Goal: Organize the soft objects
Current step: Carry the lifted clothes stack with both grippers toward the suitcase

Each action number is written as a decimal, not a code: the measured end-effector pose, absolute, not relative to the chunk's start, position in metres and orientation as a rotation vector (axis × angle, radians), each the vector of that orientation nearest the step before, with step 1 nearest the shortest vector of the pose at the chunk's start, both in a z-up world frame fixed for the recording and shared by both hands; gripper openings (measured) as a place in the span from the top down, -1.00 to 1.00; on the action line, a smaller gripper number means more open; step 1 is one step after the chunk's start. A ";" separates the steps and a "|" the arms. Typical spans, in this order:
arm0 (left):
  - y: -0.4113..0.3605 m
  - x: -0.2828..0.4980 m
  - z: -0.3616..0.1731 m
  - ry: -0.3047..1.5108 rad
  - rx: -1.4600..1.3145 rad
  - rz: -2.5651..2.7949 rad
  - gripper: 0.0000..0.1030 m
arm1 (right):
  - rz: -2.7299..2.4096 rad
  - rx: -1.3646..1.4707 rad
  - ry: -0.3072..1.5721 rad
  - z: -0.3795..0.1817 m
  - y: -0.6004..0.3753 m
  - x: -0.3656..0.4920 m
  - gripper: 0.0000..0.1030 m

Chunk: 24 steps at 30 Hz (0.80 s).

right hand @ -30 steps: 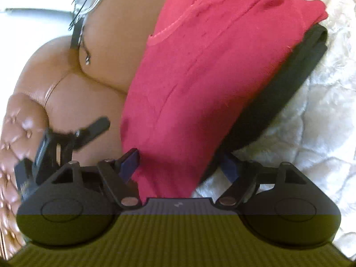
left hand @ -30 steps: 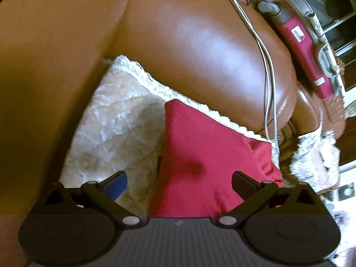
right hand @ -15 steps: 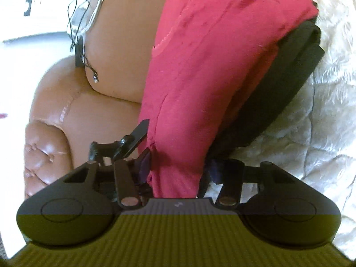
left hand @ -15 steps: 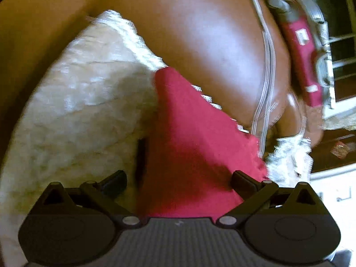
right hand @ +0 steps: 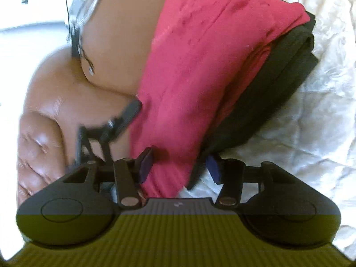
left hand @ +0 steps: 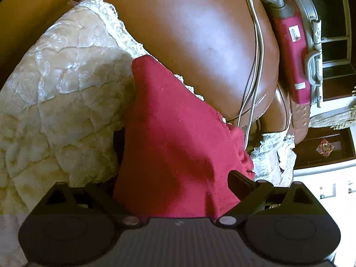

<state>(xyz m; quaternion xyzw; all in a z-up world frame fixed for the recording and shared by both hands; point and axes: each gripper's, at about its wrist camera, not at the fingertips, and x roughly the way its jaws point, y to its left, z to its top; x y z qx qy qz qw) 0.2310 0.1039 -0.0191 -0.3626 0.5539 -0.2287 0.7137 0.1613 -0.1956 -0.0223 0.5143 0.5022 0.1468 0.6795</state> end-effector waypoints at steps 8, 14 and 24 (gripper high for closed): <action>0.090 0.237 -0.017 1.246 -0.710 -0.534 -0.96 | 0.418 0.719 1.102 0.023 -0.233 0.137 -0.34; 0.091 0.237 -0.014 1.268 -0.674 -0.512 -0.71 | 0.320 0.836 1.051 0.028 -0.317 0.189 -0.88; 0.098 0.239 -0.018 1.284 -0.662 -0.566 -0.74 | 0.455 0.850 1.181 -0.005 -0.317 0.256 -0.91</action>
